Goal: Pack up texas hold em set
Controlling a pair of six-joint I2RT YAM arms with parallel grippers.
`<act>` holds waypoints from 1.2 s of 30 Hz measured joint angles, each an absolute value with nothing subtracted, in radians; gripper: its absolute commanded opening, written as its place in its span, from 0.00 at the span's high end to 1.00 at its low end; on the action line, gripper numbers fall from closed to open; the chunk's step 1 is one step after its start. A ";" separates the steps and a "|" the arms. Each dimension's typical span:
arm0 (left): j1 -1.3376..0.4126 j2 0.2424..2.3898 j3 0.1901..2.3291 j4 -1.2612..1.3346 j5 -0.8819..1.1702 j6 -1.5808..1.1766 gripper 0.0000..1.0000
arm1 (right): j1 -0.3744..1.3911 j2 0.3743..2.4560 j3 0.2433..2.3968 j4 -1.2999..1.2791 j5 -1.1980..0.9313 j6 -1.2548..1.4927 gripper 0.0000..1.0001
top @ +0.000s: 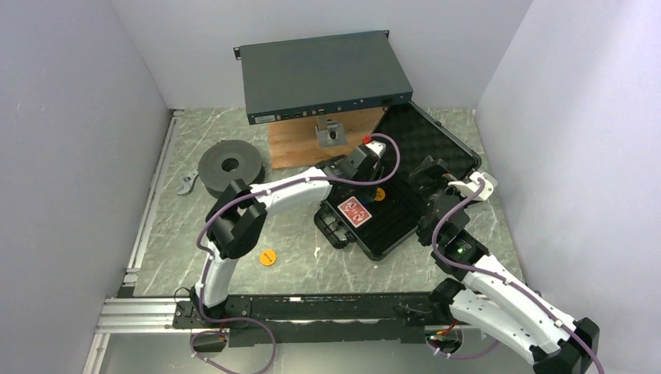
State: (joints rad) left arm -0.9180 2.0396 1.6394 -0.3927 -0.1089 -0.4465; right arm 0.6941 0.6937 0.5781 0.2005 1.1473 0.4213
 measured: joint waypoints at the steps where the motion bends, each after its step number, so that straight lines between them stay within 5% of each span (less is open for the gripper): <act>1: -0.918 2.050 1.652 -0.382 -0.101 -0.446 0.86 | 0.693 0.689 0.573 0.208 1.147 0.417 0.00; 15: -0.918 2.177 1.742 -0.287 -0.048 -0.433 0.82 | 0.693 0.718 0.571 0.219 1.143 0.393 0.00; 20: -0.918 2.189 1.751 -0.276 -0.041 -0.430 0.61 | 0.693 0.718 0.571 0.221 1.142 0.384 0.00; 27: -0.918 2.189 1.750 -0.234 -0.038 -0.426 0.16 | 0.693 0.718 0.571 0.237 1.127 0.369 0.00; 36: -0.919 2.189 1.719 -0.184 -0.038 -0.419 0.09 | 0.693 0.727 0.571 0.257 1.117 0.350 0.00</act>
